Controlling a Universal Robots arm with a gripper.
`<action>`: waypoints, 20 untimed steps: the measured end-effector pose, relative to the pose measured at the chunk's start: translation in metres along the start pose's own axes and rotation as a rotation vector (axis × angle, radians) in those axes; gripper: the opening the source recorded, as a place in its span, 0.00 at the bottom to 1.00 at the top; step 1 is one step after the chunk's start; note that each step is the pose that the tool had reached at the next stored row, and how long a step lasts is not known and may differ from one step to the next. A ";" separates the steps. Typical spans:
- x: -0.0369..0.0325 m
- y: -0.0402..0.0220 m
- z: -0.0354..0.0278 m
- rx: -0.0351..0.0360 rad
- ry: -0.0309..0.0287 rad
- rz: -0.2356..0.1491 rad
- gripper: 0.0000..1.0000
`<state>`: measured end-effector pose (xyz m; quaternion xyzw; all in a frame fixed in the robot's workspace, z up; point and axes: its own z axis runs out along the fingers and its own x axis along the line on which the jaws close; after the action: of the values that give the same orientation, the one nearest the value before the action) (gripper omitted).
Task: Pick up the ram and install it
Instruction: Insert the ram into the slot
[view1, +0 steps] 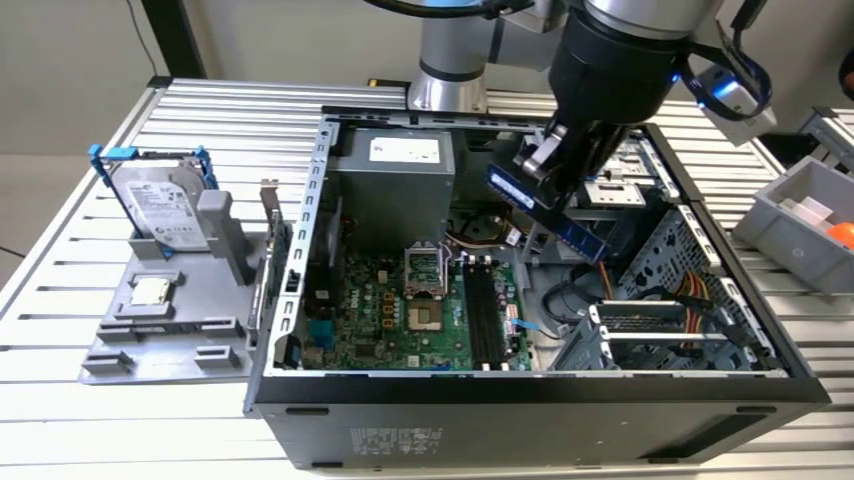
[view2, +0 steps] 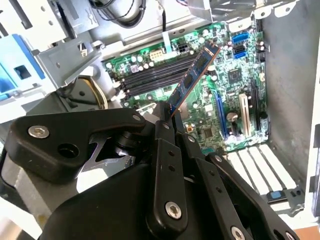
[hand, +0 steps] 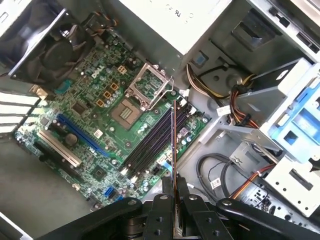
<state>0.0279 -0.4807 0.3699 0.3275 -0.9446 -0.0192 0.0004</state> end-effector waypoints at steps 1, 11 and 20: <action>0.0001 -0.0002 0.0000 0.0001 -0.0004 0.010 0.00; 0.0008 -0.0011 0.0000 0.0013 -0.0044 0.119 0.00; 0.0009 -0.0011 0.0001 0.0023 -0.0073 0.197 0.00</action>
<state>0.0280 -0.4821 0.3698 0.2328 -0.9723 -0.0192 -0.0015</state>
